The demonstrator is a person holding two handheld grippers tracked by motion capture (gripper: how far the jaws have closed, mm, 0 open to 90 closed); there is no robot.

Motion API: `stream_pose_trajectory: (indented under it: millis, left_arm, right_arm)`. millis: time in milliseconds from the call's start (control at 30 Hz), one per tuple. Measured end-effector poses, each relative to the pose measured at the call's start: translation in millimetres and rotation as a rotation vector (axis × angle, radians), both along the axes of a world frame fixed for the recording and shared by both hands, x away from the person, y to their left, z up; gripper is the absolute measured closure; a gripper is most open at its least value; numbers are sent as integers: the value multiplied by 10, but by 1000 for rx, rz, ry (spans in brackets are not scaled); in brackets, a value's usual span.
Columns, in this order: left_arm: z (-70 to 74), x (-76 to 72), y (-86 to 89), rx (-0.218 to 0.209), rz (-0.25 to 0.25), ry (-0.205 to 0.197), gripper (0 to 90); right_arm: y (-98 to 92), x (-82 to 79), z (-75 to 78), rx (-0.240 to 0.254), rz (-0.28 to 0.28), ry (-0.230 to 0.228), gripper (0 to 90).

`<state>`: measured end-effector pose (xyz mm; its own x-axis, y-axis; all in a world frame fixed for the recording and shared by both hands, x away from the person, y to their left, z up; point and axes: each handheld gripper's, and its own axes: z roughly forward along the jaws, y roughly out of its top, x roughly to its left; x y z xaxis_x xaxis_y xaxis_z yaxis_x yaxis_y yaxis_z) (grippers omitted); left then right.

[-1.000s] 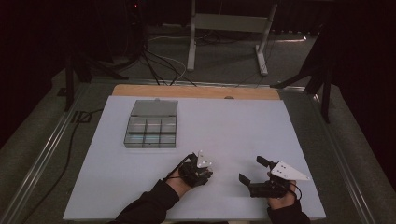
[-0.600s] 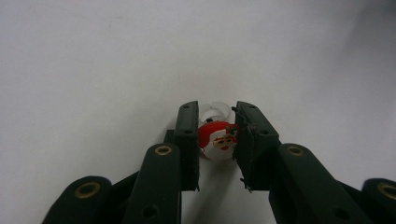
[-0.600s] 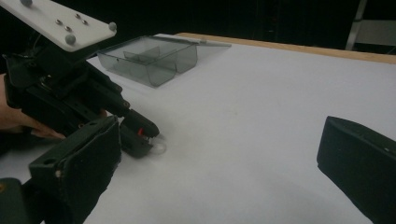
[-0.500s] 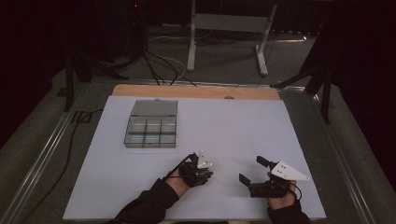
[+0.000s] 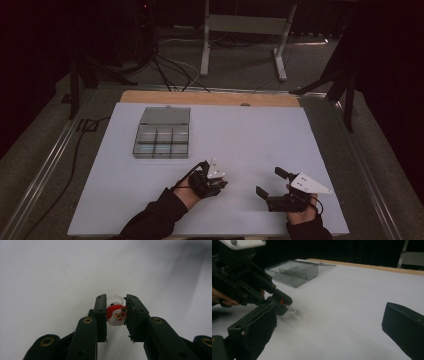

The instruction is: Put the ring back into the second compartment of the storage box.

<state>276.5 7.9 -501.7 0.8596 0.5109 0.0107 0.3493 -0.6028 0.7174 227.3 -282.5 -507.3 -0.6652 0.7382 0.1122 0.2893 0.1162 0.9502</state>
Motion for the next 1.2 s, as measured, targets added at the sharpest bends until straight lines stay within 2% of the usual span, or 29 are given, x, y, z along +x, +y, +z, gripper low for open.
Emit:
stream_pose_trajectory:
  millis: [467, 900, 1200]
  left_arm:
    - [130, 58, 129, -15, 17, -21, 730]
    - [251, 155, 289, -44, 55, -45, 731]
    - [284, 207, 391, -59, 85, -45, 731]
  right_arm:
    - [12, 2, -8, -1, 2, 6, 0]
    - [18, 1, -12, -8, 6, 5, 0]
    - [20, -2, -9, -7, 6, 4, 0]
